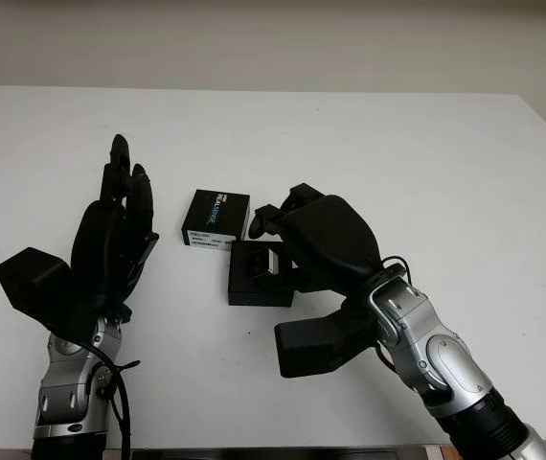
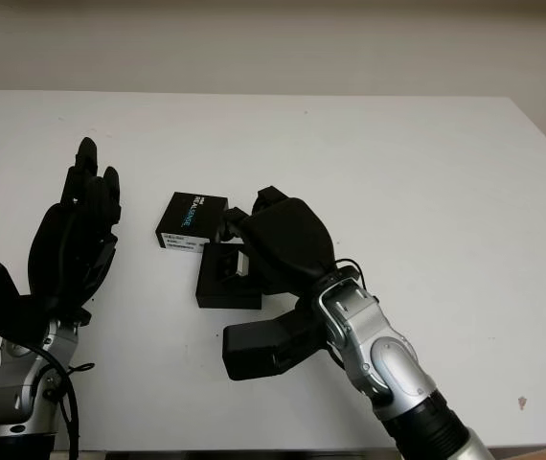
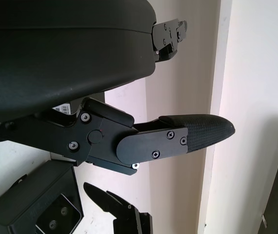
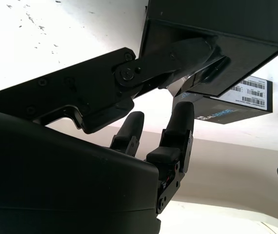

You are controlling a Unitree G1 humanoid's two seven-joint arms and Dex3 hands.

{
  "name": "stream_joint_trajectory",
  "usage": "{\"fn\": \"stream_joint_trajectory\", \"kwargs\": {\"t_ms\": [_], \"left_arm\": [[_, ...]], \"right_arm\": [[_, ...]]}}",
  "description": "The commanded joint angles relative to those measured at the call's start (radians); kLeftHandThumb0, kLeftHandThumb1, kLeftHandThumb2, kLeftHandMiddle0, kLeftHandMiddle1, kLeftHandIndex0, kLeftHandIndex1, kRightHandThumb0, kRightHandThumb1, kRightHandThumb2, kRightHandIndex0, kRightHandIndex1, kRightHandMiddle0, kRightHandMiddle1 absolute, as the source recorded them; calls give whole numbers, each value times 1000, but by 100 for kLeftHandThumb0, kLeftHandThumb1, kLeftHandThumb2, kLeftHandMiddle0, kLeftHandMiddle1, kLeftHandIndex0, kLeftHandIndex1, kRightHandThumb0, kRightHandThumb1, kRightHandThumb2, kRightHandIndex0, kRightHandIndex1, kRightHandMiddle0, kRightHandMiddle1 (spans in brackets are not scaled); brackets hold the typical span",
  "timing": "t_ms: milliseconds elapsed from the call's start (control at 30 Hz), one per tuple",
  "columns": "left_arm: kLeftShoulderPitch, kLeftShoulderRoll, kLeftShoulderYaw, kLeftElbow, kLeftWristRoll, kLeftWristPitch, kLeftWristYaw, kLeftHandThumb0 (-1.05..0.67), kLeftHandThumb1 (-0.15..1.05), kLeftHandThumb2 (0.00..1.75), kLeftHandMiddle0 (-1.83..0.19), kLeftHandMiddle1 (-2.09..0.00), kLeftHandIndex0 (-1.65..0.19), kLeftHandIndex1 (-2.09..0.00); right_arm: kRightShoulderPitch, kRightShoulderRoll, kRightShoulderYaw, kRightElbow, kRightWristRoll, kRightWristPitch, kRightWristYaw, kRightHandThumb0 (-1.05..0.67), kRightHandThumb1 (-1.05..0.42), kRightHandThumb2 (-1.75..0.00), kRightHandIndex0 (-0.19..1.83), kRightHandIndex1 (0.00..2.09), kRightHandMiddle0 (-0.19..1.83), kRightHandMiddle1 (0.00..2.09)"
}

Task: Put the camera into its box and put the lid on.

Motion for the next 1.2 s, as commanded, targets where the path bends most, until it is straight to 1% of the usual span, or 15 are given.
{"fn": "stream_joint_trajectory", "kwargs": {"t_ms": [0, 167, 267, 333, 400, 500, 600, 700, 933, 1067, 1167], "left_arm": [[-5, 9, 5, -1, 0, -10, -4, -78, 105, 55, 19, 0, 19, 0], [-5, 6, 6, -2, -5, -9, -3, -78, 105, 54, 19, 0, 19, 0], [-4, 8, 4, -3, 0, -12, -4, -78, 105, 54, 19, 0, 19, 0], [-4, 10, 3, -2, 2, -14, -7, -78, 105, 55, 19, 0, 19, 0], [-4, 9, 4, -1, 0, -16, -7, -77, 105, 56, 19, 0, 19, 0], [-6, 6, 7, 1, -6, -15, -7, -78, 105, 54, 19, 0, 19, 0], [-6, 8, 6, 4, -3, -21, -9, -78, 105, 54, 19, 0, 19, 0], [-5, 7, 8, 3, -4, -19, -8, -78, 105, 54, 19, 0, 19, 0], [-4, 7, 7, 3, 1, -23, -7, -78, 105, 54, 19, 0, 19, 0], [-3, 8, 8, 5, 0, -29, -11, -78, 105, 54, 19, 0, 19, 0], [-3, 9, 7, 6, 1, -30, -11, -78, 105, 54, 19, 0, 19, 0]], "right_arm": [[-6, 4, 5, -15, -15, 11, -4, -70, -89, -5, 32, 93, 47, 81], [-3, 2, 9, -24, -41, 14, -10, -70, -88, -5, 36, 95, 53, 87], [-1, 3, 10, -27, -46, 16, -8, -70, -88, -5, 35, 100, 51, 99], [1, 5, 10, -28, -48, 19, -8, -70, -88, -5, 34, 105, 49, 117], [1, 5, 11, -28, -50, 20, -7, -70, -88, -5, 34, 108, 48, 121], [0, 1, 13, -30, -53, 21, -2, -70, -88, -5, 32, 116, 47, 121], [0, 1, 15, -32, -57, 25, 1, -70, -88, -5, 31, 119, 50, 121], [0, -1, 16, -34, -63, 28, 10, -70, -88, -6, 31, 114, 47, 128], [1, 1, 20, -40, -69, 36, 34, -69, -89, -6, 35, 110, 47, 130], [-2, 0, 22, -39, -72, 37, 51, -69, -89, -5, 35, 106, 49, 120], [-7, -4, 27, -38, -81, 39, 82, -69, -90, -6, 33, 111, 52, 112]]}}
